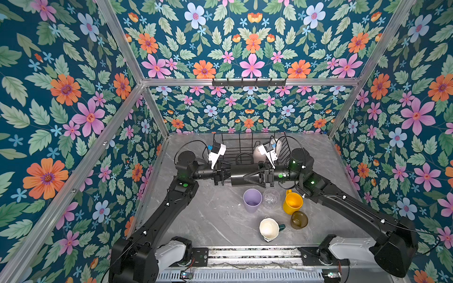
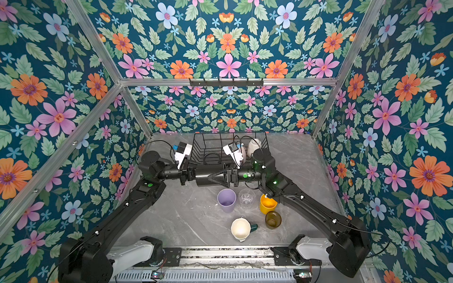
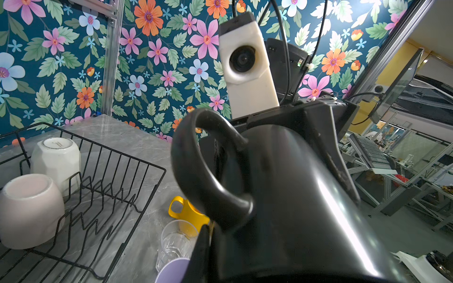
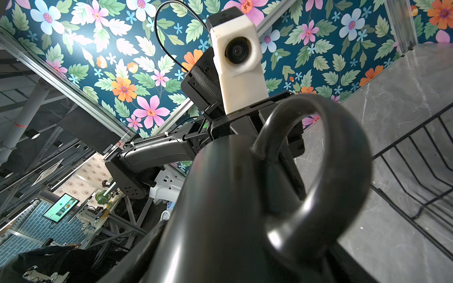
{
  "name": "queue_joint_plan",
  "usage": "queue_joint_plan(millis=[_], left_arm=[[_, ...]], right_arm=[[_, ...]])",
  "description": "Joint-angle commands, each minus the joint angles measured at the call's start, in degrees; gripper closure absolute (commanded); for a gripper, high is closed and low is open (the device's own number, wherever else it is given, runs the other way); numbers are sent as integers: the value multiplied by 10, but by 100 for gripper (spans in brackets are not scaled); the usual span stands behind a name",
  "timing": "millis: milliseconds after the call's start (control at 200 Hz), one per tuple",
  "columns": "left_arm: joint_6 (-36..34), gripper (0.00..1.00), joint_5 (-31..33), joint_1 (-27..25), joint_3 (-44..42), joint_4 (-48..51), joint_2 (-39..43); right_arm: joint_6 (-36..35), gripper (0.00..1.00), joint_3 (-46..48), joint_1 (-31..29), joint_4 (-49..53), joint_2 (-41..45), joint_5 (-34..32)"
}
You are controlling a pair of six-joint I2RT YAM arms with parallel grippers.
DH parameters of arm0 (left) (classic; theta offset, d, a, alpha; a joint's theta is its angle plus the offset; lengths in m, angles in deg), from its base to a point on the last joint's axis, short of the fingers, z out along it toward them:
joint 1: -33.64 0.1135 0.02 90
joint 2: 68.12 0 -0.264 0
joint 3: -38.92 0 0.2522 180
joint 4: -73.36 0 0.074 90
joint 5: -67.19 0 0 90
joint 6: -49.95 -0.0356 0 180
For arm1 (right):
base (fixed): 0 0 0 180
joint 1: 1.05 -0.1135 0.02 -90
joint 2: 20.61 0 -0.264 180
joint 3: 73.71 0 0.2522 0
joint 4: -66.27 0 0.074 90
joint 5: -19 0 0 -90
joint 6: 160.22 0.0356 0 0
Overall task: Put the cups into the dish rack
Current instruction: 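Grasp the black mug's handle with the right gripper beside the left gripper, then open and withdraw the left gripper while the right gripper holds the mug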
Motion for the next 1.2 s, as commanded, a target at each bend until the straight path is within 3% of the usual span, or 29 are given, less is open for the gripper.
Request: queue_joint_plan(millis=[0, 145, 275, 385, 480, 620, 840, 1195], left_arm=[[7, 100, 14, 4, 10, -24, 1], [1, 99, 19, 7, 16, -1, -1], [-2, 86, 22, 11, 22, 11, -3], [-3, 52, 28, 13, 21, 15, -2], [-13, 33, 38, 15, 19, 21, 3], [-72, 15, 80, 16, 21, 84, 20], [-176, 1, 252, 21, 36, 211, 55], [-208, 0, 673, 24, 63, 233, 75]], right_arm=[[-7, 100, -5, 1, 30, 11, -77], [-12, 100, -20, 3, 70, 28, -107], [-15, 100, -36, 3, 114, 40, -134], [-23, 100, -48, 3, 157, 49, -160], [-19, 100, -48, 12, 181, 62, -176], [-18, 100, -55, 36, 243, 91, -197], [-48, 100, -81, 69, 381, 141, -278], [-71, 100, -194, 74, 639, 101, -489]])
